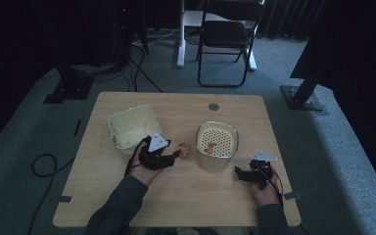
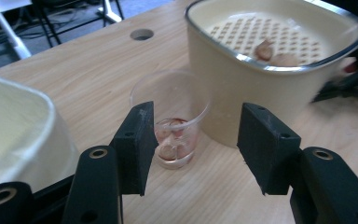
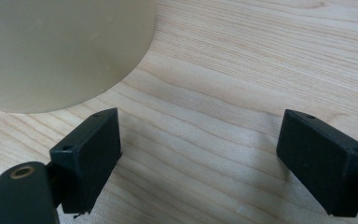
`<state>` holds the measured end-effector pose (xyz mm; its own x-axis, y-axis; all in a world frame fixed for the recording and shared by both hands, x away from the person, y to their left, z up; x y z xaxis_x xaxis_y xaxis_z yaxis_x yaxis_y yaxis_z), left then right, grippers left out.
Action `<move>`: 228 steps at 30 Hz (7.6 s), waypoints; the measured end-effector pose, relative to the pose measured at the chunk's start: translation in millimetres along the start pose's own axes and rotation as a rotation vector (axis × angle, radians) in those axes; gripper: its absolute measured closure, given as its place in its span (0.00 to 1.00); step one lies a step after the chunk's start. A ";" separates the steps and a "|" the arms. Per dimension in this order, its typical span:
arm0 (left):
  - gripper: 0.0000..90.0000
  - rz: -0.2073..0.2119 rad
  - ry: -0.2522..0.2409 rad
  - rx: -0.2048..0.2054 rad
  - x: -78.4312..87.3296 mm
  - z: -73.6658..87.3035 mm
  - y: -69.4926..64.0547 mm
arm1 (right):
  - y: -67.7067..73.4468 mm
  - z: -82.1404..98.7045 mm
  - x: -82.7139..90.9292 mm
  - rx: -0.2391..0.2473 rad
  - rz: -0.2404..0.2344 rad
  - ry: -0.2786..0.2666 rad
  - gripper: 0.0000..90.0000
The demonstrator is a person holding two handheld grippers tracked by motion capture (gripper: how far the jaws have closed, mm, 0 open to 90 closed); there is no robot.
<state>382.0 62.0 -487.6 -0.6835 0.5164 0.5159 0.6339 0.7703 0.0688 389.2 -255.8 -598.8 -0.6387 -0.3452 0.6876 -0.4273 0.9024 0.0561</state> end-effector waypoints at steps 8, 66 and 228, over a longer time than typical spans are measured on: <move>0.51 -0.004 0.046 0.048 -28.3 23.3 -2.4 | 0.1 0.2 0.2 0.003 -0.001 -0.001 0.15; 0.45 -0.026 -0.059 0.052 -51.8 5.1 -0.2 | 1.3 1.2 1.2 0.009 -0.005 -0.001 0.15; 0.35 0.002 0.012 0.139 21.3 90.5 27.8 | -13.9 -139.1 81.7 0.553 0.282 -0.088 0.48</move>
<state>352.3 128.3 -552.0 -0.6773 0.5144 0.5259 0.5784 0.8141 -0.0514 432.0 -260.7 -442.7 -0.8155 -0.1549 0.5576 -0.4874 0.7032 -0.5176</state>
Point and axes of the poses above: each handheld gripper's, and its own axes: x roughly backward along the jaws, z roughly out of its underside, y roughly to its left, the point moved 7 cm from there along -x, roughly forward along the jaws, and after that the axes turned 4 degrees about -z, right-handed, at the moved point
